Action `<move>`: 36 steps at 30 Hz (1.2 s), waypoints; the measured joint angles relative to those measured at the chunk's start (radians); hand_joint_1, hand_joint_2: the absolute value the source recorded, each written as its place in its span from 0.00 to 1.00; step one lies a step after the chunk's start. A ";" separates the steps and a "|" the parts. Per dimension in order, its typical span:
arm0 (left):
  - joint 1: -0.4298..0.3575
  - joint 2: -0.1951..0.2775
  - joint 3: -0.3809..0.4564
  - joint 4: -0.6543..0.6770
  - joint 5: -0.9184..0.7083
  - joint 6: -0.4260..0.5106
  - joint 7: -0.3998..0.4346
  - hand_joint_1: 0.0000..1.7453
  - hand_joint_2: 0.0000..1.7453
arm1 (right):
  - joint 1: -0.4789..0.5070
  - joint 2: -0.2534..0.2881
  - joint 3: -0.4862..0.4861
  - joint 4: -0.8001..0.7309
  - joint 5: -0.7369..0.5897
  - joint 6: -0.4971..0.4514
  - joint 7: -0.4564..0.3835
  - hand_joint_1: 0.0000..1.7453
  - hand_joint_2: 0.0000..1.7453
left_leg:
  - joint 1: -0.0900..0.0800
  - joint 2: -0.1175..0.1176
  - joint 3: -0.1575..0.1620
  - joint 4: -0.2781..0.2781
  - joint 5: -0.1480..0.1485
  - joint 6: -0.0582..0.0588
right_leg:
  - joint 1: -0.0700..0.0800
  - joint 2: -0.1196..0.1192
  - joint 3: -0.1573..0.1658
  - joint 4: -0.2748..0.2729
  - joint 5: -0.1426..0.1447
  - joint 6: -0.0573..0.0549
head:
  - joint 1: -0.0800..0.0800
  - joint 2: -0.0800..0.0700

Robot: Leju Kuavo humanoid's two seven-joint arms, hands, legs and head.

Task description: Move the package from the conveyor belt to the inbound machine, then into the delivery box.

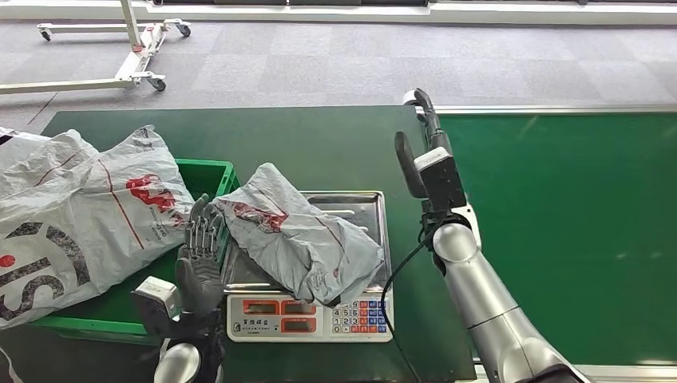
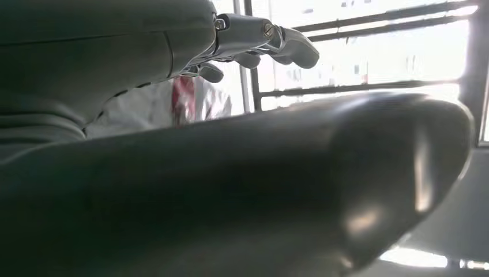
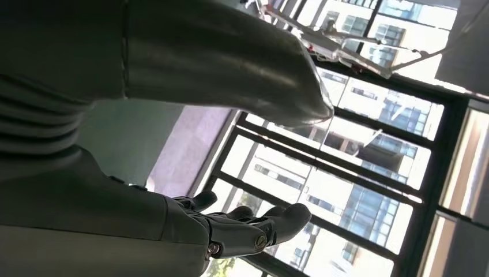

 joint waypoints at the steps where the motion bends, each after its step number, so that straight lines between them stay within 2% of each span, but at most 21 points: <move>1: 0.001 0.000 0.002 -0.022 -0.026 0.052 -0.003 0.00 0.00 | 0.013 -0.016 -0.023 -0.031 -0.010 -0.009 -0.003 0.00 0.00 | 0.000 0.000 0.000 0.000 0.000 0.000 | 0.000 0.000 0.000 0.000 0.000 0.000 | 0.000 0.000; 4: -0.005 0.010 0.006 -0.094 -0.138 0.224 -0.005 0.00 0.00 | 0.060 -0.061 -0.096 -0.126 -0.044 -0.044 -0.019 0.00 0.00 | 0.000 -0.001 -0.001 0.000 0.000 0.000 | 0.000 -0.001 0.000 0.000 0.000 0.000 | 0.000 0.000; 6: -0.023 0.028 0.002 -0.112 -0.244 0.308 -0.005 0.00 0.00 | 0.096 -0.086 -0.150 -0.184 -0.063 -0.059 -0.031 0.00 0.00 | 0.000 -0.001 -0.001 0.000 0.000 0.000 | 0.000 -0.002 0.000 0.000 0.000 0.000 | 0.000 0.000; 10: -0.099 0.053 -0.010 -0.056 -0.483 0.339 0.012 0.00 0.00 | 0.182 -0.121 -0.244 -0.288 -0.088 -0.063 -0.055 0.00 0.00 | 0.000 -0.002 -0.001 0.000 0.000 0.000 | -0.001 -0.002 0.000 -0.001 0.000 0.000 | 0.000 0.000; 13: -0.192 0.069 -0.021 0.048 -0.616 0.336 0.044 0.00 0.00 | 0.256 -0.134 -0.311 -0.369 -0.115 -0.050 -0.078 0.00 0.00 | -0.001 -0.001 -0.001 0.000 0.000 0.001 | -0.001 -0.002 0.000 -0.001 0.001 0.001 | 0.000 0.000; 17: -0.341 0.089 -0.048 0.253 -0.783 0.348 0.098 0.00 0.00 | 0.356 -0.136 -0.397 -0.469 -0.149 -0.020 -0.106 0.00 0.00 | -0.001 -0.002 -0.001 0.000 0.001 0.002 | -0.001 -0.002 0.000 -0.001 0.002 0.001 | 0.000 0.000; 25: -0.557 0.093 -0.148 0.657 -1.091 0.374 0.215 0.00 0.00 | 0.451 -0.132 -0.499 -0.513 -0.220 0.027 -0.110 0.00 0.00 | -0.001 0.000 -0.002 0.001 0.002 0.002 | -0.001 -0.001 -0.001 0.000 0.003 0.001 | 0.000 0.000; 29: -0.628 0.084 -0.196 0.827 -1.173 0.355 0.270 0.00 1.00 | 0.491 -0.119 -0.539 -0.512 -0.240 0.052 -0.111 0.00 0.00 | -0.001 0.001 -0.002 0.000 0.002 0.002 | -0.001 0.000 -0.002 0.000 0.003 0.001 | 0.000 0.000; 33: -0.664 0.084 -0.241 0.942 -1.238 0.307 0.317 1.00 1.00 | 0.516 -0.100 -0.563 -0.509 -0.248 0.071 -0.110 0.00 0.00 | -0.001 0.001 -0.002 0.000 0.002 0.002 | -0.001 0.000 -0.002 0.000 0.003 0.001 | 0.000 0.000; 36: -0.681 0.086 -0.258 0.993 -1.243 0.247 0.306 1.00 1.00 | 0.525 -0.089 -0.579 -0.502 -0.249 0.084 -0.109 0.00 0.00 | -0.001 0.001 -0.002 0.000 0.002 0.002 | -0.001 0.000 -0.001 0.000 0.003 0.001 | 0.000 0.000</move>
